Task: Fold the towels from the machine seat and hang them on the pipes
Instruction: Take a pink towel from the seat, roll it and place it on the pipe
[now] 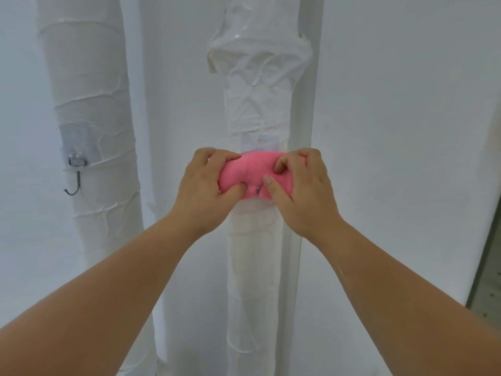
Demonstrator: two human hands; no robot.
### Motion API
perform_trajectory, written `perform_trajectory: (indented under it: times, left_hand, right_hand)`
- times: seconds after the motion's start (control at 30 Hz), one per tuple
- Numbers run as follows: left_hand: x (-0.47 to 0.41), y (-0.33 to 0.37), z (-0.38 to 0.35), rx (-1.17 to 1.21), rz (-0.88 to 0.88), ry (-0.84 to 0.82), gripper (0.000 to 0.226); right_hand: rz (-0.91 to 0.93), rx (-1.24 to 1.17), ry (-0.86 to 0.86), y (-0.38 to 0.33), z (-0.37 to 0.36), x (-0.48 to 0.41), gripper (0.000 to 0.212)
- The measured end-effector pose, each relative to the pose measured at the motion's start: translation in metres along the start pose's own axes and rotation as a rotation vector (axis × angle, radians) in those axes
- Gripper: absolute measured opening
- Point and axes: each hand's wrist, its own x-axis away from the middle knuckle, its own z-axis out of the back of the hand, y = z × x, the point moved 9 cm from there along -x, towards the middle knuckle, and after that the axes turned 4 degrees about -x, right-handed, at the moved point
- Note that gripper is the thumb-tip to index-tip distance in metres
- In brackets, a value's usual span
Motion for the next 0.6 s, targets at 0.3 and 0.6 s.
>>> perform_trajectory:
  times: [0.3,0.6]
  left_hand:
    - [0.010,0.023,-0.030,-0.432,-0.338,0.068,0.068]
    - [0.004,0.013,-0.049,-0.341,-0.463,0.239,0.074]
  right_hand:
    - [0.257,0.405,0.093,-0.011,-0.020,-0.002,0.061]
    - [0.356,0.158,0.177,0.006,-0.036,-0.009,0.064]
